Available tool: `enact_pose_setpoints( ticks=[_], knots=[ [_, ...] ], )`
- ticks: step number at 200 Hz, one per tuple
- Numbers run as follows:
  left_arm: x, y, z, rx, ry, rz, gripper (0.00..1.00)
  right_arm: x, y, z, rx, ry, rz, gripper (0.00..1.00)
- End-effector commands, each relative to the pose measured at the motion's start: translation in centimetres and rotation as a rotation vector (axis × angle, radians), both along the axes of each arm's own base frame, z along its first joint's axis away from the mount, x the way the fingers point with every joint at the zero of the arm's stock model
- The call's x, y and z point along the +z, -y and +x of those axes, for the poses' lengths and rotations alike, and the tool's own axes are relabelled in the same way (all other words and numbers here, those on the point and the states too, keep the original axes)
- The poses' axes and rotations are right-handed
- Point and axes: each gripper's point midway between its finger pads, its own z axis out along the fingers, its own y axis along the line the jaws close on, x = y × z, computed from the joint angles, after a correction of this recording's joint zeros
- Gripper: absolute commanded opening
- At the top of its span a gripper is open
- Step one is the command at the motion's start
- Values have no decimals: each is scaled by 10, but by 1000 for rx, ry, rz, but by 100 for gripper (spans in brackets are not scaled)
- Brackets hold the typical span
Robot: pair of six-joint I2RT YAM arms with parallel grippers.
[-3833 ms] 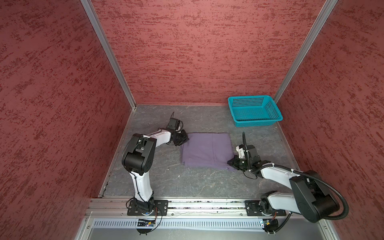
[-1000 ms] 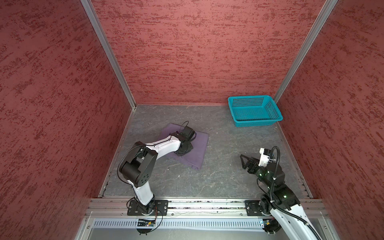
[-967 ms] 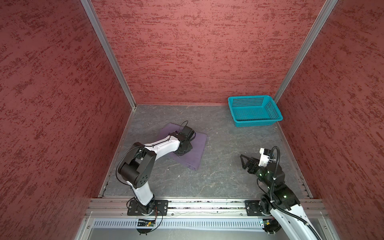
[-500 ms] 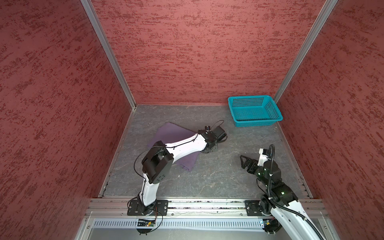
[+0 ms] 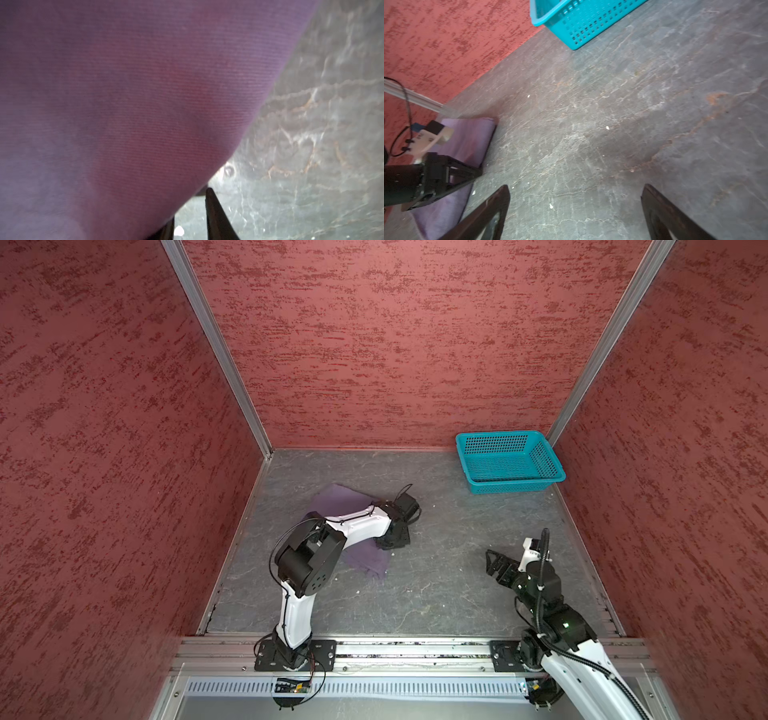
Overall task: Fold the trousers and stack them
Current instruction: 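Slide the folded trousers with the left gripper toward the far corner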
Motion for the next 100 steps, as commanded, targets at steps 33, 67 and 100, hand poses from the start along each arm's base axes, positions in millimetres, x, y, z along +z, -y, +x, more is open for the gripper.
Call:
enact_pose_setpoints(
  ticks=[33, 67, 100],
  knots=[
    [-5, -53, 46, 70, 22, 9, 28, 16, 4, 3, -30, 12, -1, 99],
    [31, -68, 73, 89, 78, 9, 26, 15, -4, 1, 15, 6, 17, 99],
    [81, -58, 61, 39, 189, -18, 28, 3, -4, 3, 14, -18, 14, 99]
  ],
)
